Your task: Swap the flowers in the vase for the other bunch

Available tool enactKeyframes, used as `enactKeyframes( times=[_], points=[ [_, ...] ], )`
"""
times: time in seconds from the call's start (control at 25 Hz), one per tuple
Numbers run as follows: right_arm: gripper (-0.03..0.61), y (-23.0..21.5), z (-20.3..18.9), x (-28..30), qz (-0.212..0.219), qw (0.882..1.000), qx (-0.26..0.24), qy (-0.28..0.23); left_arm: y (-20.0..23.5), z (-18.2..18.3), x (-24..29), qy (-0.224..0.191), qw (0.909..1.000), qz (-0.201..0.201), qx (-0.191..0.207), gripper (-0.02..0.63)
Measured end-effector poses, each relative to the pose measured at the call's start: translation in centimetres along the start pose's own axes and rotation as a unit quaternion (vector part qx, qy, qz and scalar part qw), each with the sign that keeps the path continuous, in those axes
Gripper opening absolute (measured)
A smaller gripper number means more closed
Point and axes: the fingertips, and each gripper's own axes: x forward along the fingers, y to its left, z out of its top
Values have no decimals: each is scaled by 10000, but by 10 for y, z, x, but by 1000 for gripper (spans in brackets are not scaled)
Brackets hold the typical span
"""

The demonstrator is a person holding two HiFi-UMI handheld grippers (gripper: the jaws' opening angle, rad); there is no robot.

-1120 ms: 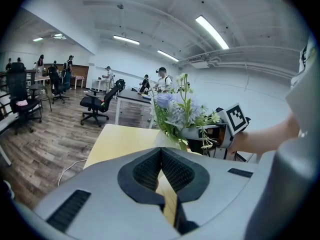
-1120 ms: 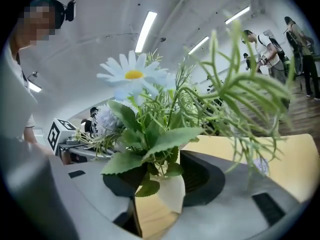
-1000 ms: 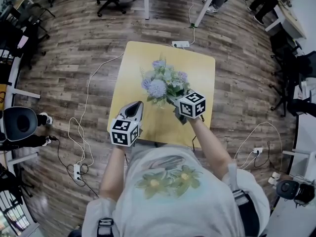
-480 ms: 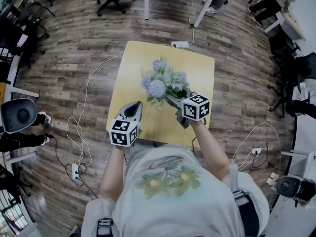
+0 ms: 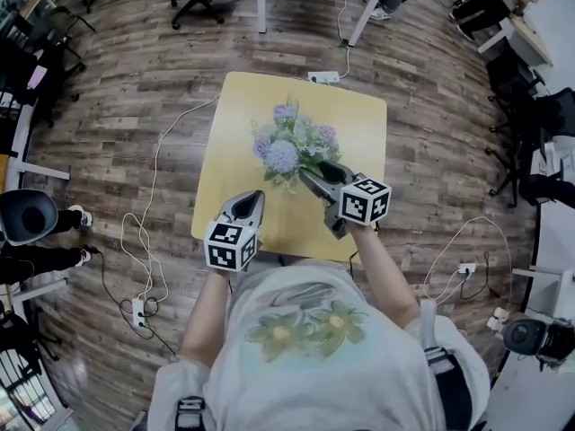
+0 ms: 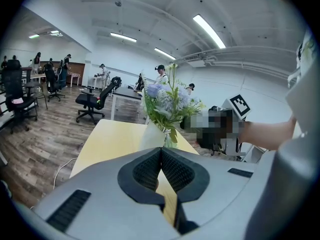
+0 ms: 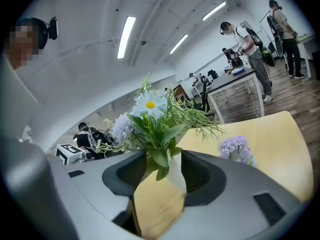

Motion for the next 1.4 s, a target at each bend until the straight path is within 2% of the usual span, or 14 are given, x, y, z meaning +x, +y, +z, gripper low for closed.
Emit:
enactKeyframes(
  times=[0.36,0.64,0.76,0.88,0.96,1.4],
  points=[
    [201,-6,-12,-22,-192,9998,-86,-33,-37,-11,19,203,9987,-423,198,18],
    [199,-1,-33,-39,-315,9984,-452,130,-79,-12,34,287,9947,-835,535,18],
    [170,1,-39,-46,-438,9954,-814,241,-89,-9,38,277,9932,-963,599,18],
    [99,0,-44,-56,-644,9889,-1281,397,-99,-7,41,266,9918,-1064,658,18],
    [75,0,-46,-63,-760,9845,-1513,456,-104,-7,44,267,9908,-1118,711,18],
    [51,14,-45,-86,-804,9821,-1700,116,-126,-1,50,212,9865,-1308,964,18]
  ],
)
